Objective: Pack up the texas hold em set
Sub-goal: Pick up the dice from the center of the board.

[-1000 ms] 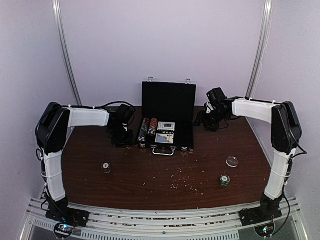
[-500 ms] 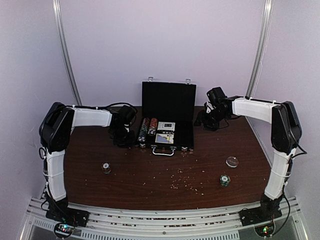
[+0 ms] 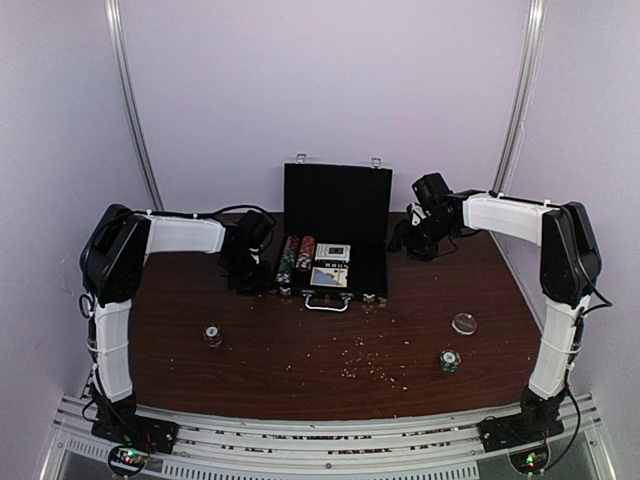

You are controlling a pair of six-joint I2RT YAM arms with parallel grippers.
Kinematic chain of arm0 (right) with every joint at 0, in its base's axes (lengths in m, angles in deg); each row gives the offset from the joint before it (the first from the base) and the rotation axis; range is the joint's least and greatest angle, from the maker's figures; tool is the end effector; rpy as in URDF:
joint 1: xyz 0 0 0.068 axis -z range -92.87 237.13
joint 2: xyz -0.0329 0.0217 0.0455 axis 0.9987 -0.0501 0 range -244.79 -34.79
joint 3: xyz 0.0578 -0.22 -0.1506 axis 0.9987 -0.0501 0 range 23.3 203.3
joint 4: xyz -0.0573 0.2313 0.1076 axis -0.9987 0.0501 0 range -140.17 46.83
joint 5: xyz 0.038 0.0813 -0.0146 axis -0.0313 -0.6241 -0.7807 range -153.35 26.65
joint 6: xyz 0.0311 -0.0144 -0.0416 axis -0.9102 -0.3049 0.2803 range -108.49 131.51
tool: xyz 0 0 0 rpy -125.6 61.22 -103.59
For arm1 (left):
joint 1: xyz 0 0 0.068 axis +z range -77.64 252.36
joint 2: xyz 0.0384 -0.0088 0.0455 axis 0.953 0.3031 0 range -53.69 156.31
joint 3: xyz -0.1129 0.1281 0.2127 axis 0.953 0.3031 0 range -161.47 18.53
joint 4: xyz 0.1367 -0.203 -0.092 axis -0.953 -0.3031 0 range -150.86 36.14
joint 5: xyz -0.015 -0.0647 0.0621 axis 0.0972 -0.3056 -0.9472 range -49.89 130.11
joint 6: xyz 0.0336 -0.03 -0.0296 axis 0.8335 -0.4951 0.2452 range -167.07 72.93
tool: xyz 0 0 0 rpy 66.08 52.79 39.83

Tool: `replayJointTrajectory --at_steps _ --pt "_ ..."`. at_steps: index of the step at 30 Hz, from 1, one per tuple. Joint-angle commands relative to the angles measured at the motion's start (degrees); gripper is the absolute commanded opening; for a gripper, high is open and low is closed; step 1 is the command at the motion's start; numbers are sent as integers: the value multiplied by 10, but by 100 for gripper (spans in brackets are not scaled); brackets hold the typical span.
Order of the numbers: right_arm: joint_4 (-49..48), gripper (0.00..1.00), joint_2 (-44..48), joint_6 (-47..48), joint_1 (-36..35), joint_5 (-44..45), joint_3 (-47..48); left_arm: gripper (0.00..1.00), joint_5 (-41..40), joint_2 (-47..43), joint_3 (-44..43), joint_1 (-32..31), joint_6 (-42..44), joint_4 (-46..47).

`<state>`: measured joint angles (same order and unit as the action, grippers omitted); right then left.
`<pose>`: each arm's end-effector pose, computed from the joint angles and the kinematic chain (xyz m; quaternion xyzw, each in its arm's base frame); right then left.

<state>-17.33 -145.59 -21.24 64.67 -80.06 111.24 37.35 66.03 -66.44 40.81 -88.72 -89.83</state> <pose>0.3877 0.1715 0.2311 0.0422 0.9454 0.2582 0.1942 0.3611 -0.2197 0.1490 -0.0908 0.9814 -0.0808 0.1486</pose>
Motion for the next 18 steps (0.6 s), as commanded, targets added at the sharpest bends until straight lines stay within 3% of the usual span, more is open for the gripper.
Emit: replayJointTrajectory --at_steps 1,18 --pt "8 59 -9 10 4 -4 19 29 -13 14 -16 0 14 11" --pt "11 59 -16 16 3 -9 29 11 -35 14 -21 0 31 -2"
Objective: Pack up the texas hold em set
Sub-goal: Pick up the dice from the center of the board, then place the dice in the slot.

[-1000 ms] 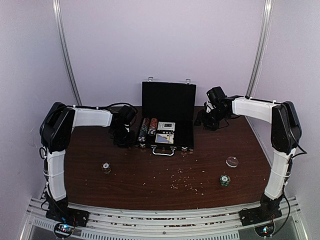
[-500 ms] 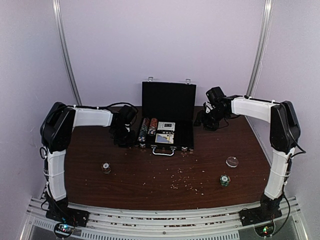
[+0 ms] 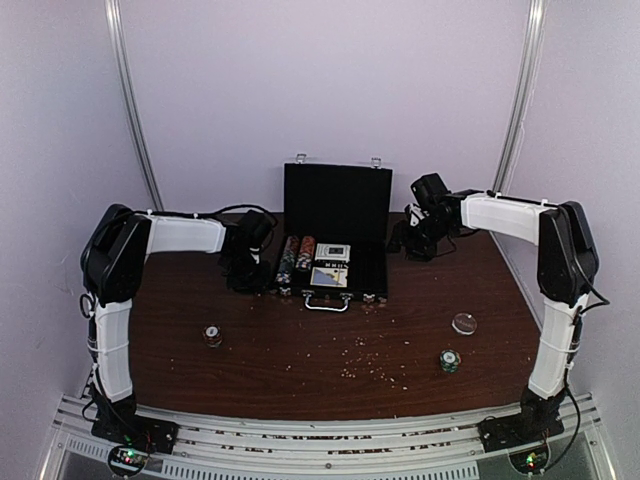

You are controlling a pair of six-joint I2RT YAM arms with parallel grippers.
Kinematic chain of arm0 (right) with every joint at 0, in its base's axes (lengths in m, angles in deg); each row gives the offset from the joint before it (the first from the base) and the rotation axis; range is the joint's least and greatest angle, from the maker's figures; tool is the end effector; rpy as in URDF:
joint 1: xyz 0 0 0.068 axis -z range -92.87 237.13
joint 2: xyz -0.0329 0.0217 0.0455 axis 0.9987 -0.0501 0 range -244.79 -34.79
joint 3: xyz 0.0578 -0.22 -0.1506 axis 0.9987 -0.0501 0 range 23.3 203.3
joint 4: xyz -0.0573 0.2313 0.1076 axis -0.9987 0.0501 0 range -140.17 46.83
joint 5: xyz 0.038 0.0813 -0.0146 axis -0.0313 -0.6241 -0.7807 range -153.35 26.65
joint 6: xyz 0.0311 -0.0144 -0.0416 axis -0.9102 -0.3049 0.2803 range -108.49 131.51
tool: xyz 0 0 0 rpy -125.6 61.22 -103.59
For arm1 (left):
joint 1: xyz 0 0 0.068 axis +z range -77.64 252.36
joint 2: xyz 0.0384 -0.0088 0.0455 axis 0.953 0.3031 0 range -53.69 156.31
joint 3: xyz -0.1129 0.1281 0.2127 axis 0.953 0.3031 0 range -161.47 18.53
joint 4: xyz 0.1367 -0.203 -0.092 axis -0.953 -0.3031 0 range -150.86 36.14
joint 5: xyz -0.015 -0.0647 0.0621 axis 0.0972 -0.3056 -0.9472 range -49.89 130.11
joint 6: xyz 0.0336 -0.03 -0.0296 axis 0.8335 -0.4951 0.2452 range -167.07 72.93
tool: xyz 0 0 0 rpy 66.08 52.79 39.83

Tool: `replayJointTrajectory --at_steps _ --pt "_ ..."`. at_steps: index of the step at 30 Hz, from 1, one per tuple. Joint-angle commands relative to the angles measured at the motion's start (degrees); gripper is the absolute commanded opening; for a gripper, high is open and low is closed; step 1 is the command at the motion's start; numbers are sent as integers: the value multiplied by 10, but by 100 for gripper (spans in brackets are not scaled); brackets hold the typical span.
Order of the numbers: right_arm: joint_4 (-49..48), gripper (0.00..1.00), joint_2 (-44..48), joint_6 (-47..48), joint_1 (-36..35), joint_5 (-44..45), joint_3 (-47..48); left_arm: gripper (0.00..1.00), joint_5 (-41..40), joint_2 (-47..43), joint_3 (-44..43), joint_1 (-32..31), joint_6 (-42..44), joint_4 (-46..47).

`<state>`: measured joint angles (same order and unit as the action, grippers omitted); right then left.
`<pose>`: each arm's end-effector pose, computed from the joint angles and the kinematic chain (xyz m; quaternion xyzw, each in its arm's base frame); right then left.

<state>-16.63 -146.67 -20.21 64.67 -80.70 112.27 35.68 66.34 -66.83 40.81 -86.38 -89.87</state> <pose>0.3907 0.1731 0.2284 0.0331 0.9469 0.2585 0.1883 0.3628 -0.2195 0.1487 -0.0732 0.9824 -0.0662 0.1587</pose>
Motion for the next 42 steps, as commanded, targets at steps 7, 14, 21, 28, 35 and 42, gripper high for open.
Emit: replayJointTrajectory --at_steps 7,14,21,28,35,42 --pt "19 60 3 16 4 9 31 5 -74 -55 -16 -10 -20 -19" --pt "27 60 10 35 4 6 31 6 -40 -68 -91 -61 -37 -19" --pt "45 60 19 61 4 -2 28 6 14 10 -208 -105 -63 4" --pt "55 60 27 80 5 -10 30 6 43 67 -230 -107 -80 85" --pt "46 60 23 70 5 -13 32 7 59 120 -264 -106 -66 110" --pt "56 60 28 75 5 3 31 7 21 141 -273 -105 -47 110"
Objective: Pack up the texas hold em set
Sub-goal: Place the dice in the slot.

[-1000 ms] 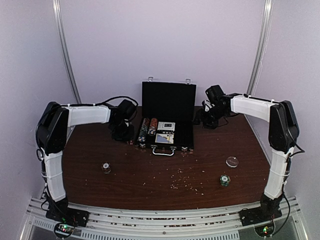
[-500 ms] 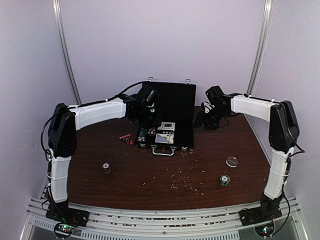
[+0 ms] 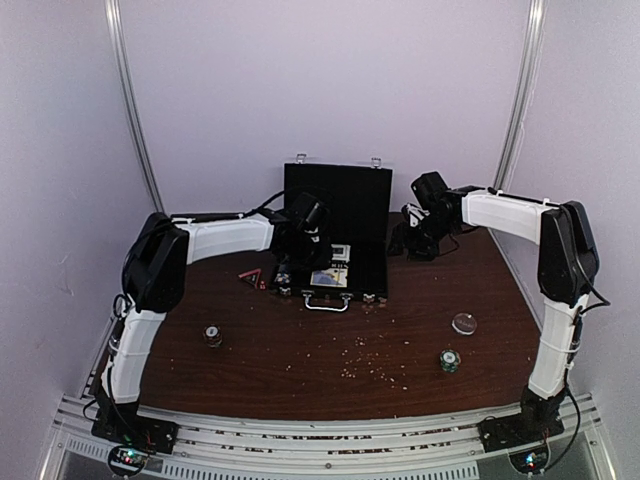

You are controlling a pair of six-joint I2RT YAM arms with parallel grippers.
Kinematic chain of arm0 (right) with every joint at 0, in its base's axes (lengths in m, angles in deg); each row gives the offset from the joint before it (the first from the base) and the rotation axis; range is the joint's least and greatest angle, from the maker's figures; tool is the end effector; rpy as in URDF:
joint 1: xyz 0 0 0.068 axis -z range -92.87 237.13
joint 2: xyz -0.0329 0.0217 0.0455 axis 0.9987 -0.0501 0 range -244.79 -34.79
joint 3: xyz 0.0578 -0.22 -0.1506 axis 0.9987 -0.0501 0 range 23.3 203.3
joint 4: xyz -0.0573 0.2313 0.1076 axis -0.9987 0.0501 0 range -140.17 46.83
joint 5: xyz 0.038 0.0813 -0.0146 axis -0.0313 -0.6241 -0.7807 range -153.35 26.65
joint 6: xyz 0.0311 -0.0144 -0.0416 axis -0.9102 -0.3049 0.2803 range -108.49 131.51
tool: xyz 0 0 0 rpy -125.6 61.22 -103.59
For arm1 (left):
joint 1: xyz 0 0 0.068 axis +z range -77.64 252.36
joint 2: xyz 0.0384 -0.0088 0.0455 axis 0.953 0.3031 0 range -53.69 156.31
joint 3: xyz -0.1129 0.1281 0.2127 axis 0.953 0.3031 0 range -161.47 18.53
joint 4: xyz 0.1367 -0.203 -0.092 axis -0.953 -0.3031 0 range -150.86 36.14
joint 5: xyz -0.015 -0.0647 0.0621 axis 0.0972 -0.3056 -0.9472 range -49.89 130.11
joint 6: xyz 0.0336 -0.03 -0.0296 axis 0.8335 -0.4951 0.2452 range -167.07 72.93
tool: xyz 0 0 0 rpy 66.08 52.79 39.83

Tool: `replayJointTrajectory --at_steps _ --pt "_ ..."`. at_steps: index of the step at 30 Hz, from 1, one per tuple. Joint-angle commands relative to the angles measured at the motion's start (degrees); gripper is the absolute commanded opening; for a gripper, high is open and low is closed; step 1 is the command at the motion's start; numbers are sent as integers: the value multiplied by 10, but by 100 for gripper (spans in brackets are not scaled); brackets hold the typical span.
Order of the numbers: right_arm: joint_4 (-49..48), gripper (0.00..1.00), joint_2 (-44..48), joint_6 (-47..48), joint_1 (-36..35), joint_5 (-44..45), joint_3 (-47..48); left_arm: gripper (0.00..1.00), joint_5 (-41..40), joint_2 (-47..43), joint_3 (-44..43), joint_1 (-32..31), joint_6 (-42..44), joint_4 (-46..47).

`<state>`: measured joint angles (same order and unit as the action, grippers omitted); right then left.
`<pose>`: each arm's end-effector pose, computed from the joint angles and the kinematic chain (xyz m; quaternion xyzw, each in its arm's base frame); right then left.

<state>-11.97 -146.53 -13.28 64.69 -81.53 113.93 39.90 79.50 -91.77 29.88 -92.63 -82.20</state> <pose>0.3867 0.1719 0.2338 -0.0222 0.9529 0.2442 0.1784 0.3824 -0.3500 0.1805 -0.0260 0.9429 -0.2294 0.2399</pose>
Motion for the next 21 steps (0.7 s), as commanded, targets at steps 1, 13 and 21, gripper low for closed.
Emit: replayJointTrajectory --at_steps 1,13,21 --pt "11 60 25 6 5 13 16 7 -24 14 -26 5 17 33" --pt "28 60 7 13 5 21 40 7 -34 46 -29 21 12 32" --pt "35 60 -3 17 5 23 53 7 -31 57 -27 28 15 33"
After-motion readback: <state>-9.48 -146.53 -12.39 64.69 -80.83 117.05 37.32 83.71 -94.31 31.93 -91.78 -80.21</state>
